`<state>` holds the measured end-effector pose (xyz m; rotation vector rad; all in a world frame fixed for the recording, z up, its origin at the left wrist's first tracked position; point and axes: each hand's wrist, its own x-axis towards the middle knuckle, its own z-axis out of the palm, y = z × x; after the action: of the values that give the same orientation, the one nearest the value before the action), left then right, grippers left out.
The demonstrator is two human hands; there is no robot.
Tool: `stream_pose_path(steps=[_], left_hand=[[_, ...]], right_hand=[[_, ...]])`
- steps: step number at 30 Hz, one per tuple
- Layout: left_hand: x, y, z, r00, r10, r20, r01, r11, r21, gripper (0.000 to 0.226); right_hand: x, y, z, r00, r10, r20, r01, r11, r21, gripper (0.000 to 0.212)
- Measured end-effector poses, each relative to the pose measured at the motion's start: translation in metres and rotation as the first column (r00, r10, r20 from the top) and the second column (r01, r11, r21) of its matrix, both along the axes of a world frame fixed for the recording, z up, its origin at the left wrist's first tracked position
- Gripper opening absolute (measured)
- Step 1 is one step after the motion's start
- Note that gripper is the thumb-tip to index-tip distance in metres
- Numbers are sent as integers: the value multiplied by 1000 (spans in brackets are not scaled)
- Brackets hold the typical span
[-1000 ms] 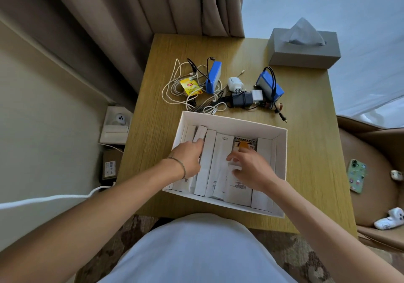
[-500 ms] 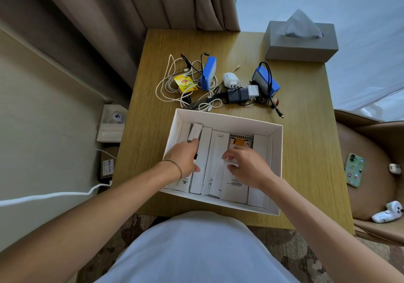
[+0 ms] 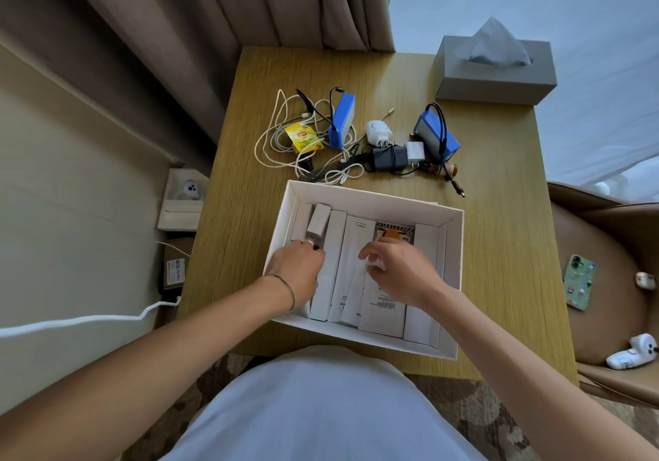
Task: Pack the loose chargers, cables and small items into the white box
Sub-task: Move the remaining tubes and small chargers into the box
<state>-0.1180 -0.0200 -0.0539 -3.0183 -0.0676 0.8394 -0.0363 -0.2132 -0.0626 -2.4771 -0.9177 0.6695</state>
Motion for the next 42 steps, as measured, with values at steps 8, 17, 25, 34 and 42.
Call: stream_pose_path(steps=[8,17,25,34,42], left_hand=[[4,-5,33,920,-27,391,141,954,-265,23],[75,7,74,788,151,597,147,896,-420,19],[136,10,72,852,198,485,73,872,-484,24],[178,18,58,895,191,403,8,897,-443,24],[200,25,50,920,208,332,-42,896,-443,24]], right_hand=[[16,8,29,996,-25,91,14,993,116,23],[73,19,82,970,-189,151,145,954,261,21],[142,20,72,936,-342,84,322,929,183,30],[204,32,7,953,-281,109,300,925,-235,32],[220,42,-10,961,-104,256,212,871,-443,29]])
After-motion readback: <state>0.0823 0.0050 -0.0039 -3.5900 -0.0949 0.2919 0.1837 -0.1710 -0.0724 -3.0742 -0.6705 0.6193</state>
